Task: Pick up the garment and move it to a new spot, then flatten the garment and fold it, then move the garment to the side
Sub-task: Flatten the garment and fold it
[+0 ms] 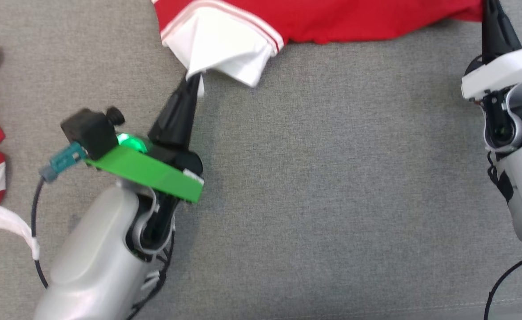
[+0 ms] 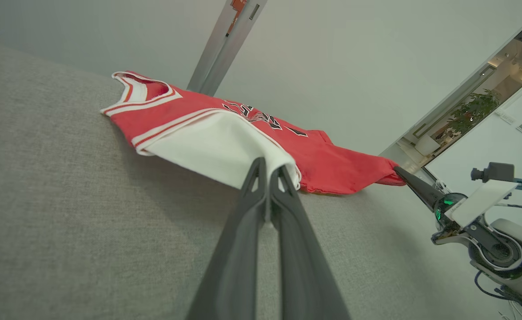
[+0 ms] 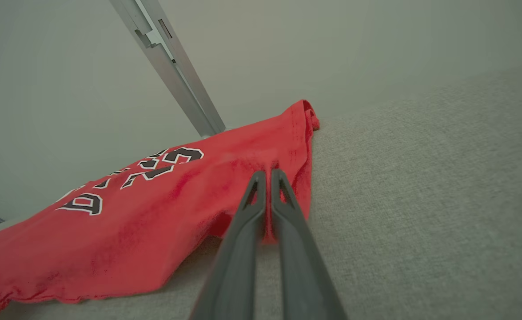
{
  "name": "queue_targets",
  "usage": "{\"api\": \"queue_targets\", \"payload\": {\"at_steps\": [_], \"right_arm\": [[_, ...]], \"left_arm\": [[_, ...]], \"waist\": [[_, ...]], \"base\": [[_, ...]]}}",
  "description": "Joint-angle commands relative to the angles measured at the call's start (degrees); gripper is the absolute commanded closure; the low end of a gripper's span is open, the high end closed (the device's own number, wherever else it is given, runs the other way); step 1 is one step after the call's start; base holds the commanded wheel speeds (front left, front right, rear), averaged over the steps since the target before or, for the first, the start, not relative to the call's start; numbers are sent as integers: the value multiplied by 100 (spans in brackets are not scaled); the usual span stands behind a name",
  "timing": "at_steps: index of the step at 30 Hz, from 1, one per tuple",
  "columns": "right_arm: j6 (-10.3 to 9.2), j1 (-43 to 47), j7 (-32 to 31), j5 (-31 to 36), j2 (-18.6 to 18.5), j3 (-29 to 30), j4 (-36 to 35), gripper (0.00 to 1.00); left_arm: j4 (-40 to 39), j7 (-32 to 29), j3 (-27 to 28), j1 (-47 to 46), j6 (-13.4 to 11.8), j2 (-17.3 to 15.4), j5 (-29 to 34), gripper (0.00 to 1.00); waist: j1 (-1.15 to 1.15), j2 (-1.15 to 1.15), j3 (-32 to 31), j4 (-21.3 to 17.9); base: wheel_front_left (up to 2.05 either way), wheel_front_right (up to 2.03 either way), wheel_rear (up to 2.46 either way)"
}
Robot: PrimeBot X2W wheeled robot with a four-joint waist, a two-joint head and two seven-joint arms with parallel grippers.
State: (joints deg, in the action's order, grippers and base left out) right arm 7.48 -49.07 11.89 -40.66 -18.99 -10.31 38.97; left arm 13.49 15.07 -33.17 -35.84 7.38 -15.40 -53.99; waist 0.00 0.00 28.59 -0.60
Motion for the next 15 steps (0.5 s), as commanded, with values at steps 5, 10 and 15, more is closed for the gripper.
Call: {"api": "queue_targets", "payload": {"at_steps": [5, 10, 15], "right_arm": [[1, 760, -184, 192, -28, 269, 323, 100], [1, 1340, -479, 557, 96, 672, 511, 100], [1, 2046, -854, 940, 281, 1203, 242, 100]], "left_arm": [[-154, 7, -218, 1029, 11, -70, -505, 100], [-42, -226, -475, 1575, 11, -180, -896, 100], [93, -479, -626, 1948, -42, -318, -1050, 100]], "waist": [[0, 0, -1188, 224], [0, 0, -1661, 290], [0, 0, -1984, 330]], "base": [[0, 0, 0], [0, 0, 0], [0, 0, 0]]}}
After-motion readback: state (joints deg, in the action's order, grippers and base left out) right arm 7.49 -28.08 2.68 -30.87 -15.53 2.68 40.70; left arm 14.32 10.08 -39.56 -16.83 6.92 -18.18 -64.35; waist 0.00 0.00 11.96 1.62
